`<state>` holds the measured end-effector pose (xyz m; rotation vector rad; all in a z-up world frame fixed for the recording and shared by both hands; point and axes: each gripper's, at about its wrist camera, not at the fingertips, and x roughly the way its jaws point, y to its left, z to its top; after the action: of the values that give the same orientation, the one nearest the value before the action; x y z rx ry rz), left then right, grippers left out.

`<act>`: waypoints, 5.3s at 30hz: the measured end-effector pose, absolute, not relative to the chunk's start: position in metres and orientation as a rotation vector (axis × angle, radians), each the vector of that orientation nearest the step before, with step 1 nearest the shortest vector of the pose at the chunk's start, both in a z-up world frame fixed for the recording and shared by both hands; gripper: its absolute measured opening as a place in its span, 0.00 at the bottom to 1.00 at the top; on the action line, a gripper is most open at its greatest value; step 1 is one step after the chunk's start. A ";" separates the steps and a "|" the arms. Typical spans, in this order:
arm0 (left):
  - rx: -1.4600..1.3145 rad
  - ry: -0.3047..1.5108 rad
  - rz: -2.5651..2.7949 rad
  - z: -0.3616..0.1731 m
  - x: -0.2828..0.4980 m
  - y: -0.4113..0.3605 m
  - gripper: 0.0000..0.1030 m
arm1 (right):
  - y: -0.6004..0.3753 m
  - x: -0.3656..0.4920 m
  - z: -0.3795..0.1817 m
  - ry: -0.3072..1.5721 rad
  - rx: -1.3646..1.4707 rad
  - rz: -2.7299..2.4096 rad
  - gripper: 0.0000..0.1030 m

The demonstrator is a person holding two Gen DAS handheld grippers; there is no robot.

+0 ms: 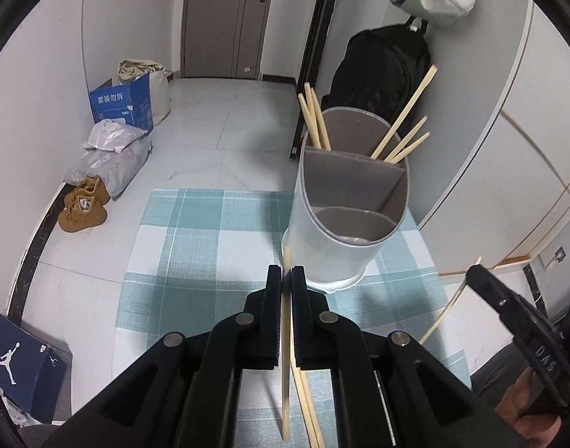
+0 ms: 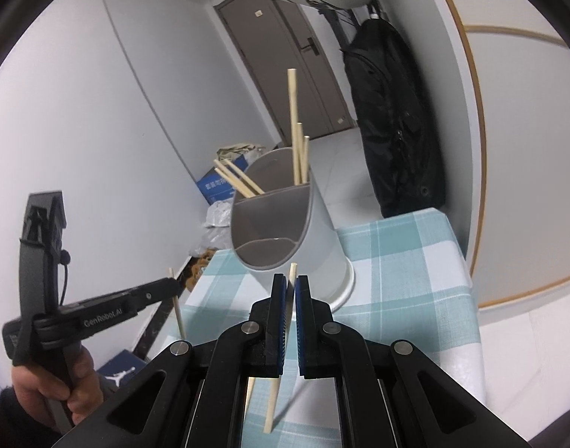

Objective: Organize utensils
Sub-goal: 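Lift the chopstick with the right gripper while the left gripper pinches another chopstick, then carry both held chopsticks up above the holder opening, then lower both chopsticks into the holder and open both grippers to release them, then withdraw both open grippers from the holder back toward the chopstick pile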

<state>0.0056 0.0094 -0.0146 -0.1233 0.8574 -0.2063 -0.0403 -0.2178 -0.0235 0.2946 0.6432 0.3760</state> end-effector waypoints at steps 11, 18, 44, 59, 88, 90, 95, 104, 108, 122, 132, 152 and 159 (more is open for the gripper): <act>-0.120 0.796 -0.239 0.002 -0.011 0.014 0.01 | -0.197 -0.055 -0.011 0.606 0.220 0.366 0.03; -0.118 0.766 -0.240 0.011 -0.012 0.020 0.01 | -0.186 -0.058 0.001 0.574 0.201 0.379 0.03; -0.060 0.723 -0.270 0.074 0.008 0.008 0.01 | -0.190 -0.020 0.057 0.505 0.246 0.390 0.03; -0.059 0.636 -0.288 0.147 0.044 -0.008 0.01 | -0.207 0.023 0.136 0.399 0.264 0.394 0.03; -0.030 0.881 -0.389 0.054 0.134 -0.035 0.01 | -0.196 0.110 0.068 0.538 0.155 0.390 0.03; -0.051 0.912 -0.399 0.049 0.137 -0.034 0.01 | -0.192 0.109 0.061 0.555 0.149 0.408 0.04; -0.047 0.926 -0.433 0.055 0.136 -0.037 0.01 | -0.183 0.105 0.050 0.591 0.132 0.454 0.05; -0.101 0.886 -0.419 0.077 0.124 -0.022 0.37 | -0.200 0.092 0.052 0.577 0.195 0.424 0.44; -0.106 0.857 -0.389 0.081 0.114 -0.016 0.40 | -0.205 0.075 0.065 0.539 0.196 0.412 0.49; -0.102 0.779 -0.278 0.085 0.068 -0.002 0.62 | -0.219 0.012 0.091 0.442 0.228 0.387 0.67; -0.098 0.749 -0.206 0.067 0.032 0.007 0.73 | -0.212 -0.014 0.082 0.440 0.234 0.382 0.80; -0.109 0.711 -0.125 0.020 -0.013 0.014 0.75 | -0.189 -0.052 0.021 0.546 0.195 0.425 0.86; -0.096 0.747 -0.121 -0.003 -0.012 0.016 0.75 | -0.177 -0.050 -0.009 0.644 0.177 0.426 0.76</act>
<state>-0.0122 0.0163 -0.0026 -0.0959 0.7474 -0.1207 -0.0503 -0.1770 -0.0094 0.1770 0.6444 0.4259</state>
